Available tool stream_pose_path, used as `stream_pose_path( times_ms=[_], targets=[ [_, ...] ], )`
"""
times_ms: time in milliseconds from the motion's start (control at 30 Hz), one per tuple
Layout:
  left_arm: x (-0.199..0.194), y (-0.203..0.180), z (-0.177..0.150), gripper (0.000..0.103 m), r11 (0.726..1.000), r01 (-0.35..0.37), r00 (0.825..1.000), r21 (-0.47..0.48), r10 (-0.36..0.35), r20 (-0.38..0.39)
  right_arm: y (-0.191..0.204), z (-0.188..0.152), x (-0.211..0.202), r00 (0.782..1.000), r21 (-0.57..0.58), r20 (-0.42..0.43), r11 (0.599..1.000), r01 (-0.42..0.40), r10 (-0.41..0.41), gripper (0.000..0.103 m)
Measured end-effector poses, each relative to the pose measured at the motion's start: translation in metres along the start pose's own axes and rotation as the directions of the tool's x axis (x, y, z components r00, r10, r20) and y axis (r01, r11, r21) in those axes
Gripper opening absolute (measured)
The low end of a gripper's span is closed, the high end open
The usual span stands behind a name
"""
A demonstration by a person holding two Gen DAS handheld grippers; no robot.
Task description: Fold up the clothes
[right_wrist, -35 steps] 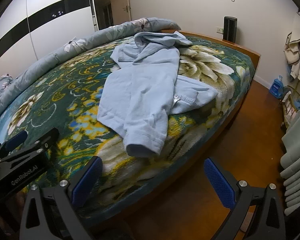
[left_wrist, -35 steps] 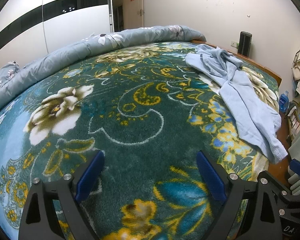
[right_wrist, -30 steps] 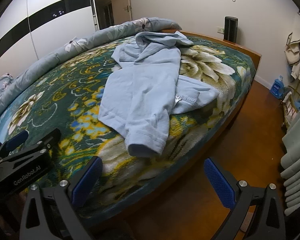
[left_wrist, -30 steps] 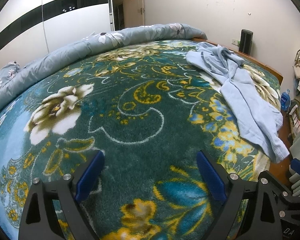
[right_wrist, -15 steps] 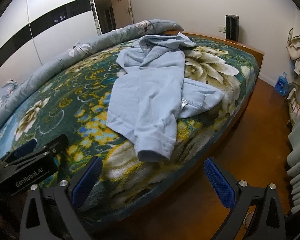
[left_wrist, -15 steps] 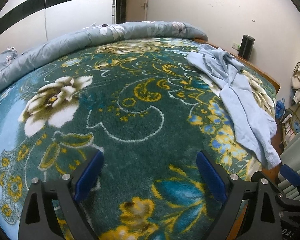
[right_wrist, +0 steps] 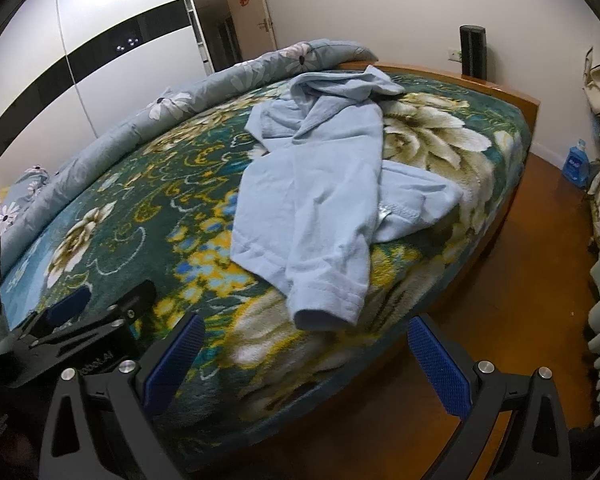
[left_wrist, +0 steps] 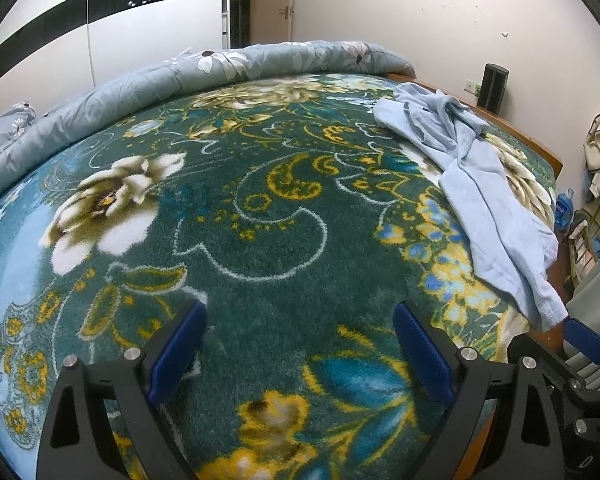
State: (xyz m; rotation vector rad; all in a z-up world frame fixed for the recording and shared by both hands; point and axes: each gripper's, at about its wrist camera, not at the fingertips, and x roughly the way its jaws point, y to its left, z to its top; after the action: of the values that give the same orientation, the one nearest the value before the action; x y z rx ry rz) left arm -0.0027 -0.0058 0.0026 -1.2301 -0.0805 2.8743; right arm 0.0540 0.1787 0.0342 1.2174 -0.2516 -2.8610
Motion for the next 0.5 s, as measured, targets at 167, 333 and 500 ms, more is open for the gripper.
stream_pose_path(
  times_ms=[167,333,500],
  targets=[
    [0.0010,-0.0023,0.0002,0.095,1.000,-0.005,1.000,0.009,0.005,-0.003,0.0017,-0.0005,-0.0010,1.000,-0.009,0.001,1.000,-0.009,0.009,0.103],
    [0.0018,-0.0029,-0.0011,0.095,1.000,-0.012,1.000,0.017,0.012,-0.004,0.0014,-0.0003,-0.0020,0.999,-0.002,0.007,0.999,-0.038,0.038,0.103],
    [0.0016,-0.0042,-0.0021,0.095,1.000,-0.020,1.000,0.022,0.020,0.002,0.0032,-0.0010,-0.0011,0.999,-0.008,0.002,0.999,-0.044,0.044,0.103]
  ],
)
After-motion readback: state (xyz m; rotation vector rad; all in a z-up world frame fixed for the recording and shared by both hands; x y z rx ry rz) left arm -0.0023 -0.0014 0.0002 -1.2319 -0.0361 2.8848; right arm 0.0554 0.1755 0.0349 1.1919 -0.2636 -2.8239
